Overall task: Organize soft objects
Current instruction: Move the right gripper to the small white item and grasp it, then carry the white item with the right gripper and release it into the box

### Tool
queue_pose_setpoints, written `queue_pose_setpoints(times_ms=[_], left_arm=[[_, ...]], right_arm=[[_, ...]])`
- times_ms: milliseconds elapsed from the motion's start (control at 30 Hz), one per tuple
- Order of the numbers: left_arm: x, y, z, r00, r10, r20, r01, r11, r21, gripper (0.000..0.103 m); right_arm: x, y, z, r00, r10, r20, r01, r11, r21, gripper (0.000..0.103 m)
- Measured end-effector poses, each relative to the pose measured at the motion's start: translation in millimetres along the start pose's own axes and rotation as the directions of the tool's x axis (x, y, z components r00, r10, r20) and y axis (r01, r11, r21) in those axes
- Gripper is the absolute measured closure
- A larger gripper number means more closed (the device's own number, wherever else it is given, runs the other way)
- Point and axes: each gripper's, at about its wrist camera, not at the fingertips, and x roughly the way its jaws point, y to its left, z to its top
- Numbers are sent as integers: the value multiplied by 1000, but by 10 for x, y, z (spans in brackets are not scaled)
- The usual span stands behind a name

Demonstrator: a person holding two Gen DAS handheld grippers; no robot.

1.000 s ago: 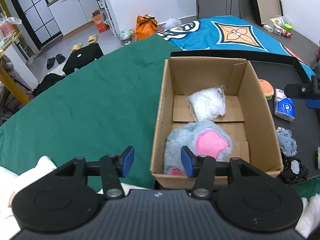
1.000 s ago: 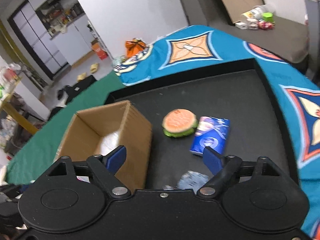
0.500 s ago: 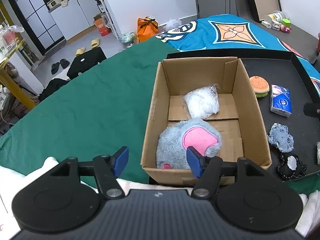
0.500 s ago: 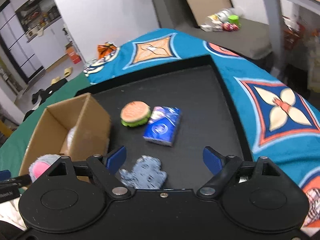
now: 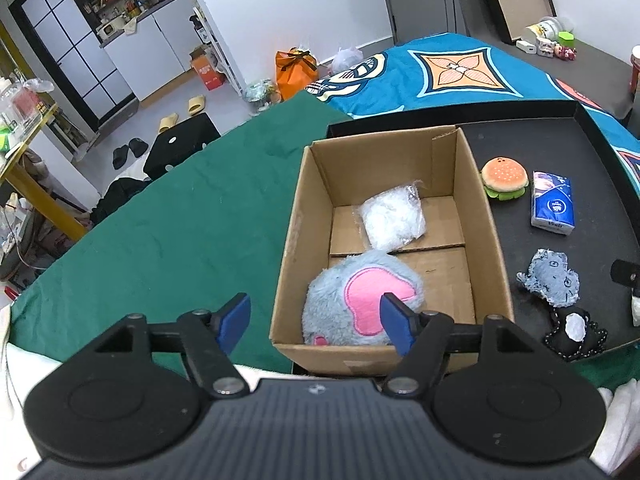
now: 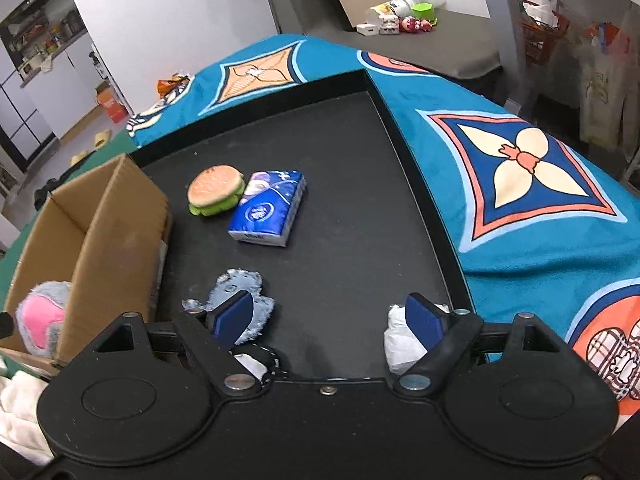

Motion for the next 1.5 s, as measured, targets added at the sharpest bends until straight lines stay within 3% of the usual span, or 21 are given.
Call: queue_pose_setpoints(times_ms=[400,567,633,733,767,1000,1500], left_arm=[[-14,-161,31,999,46,-12,-46,998,32,33],[-34,-212,64,998,61,-6,-60,997,46,33],[-48,-235,66,997,72,1,-72,994,76,33],[-71,-232,75,996,86,5,-86,992,88,33],[-78,-224,80,996,86,5,-86,993,86,33],[-155,-169,84,995,95,26,-97,992,80,33],[-151,10,14,996,80,43,-83,995,63,33]], right_arm=[[147,-168,-47,995,-99,-20,100,995,19,32],[295,-289,-76,987,-117,-109,127,988,85,33],[323,-306,-97,987,-101,-124,114,989,99,39],[309,-316,-107,991,-71,-116,85,990,114,65],[302,-326,-106,992,-58,-114,72,990,124,70],[176,-374,-74,999,-11,-47,18,986,166,71],[-37,-214,93,996,50,76,-58,994,98,71]])
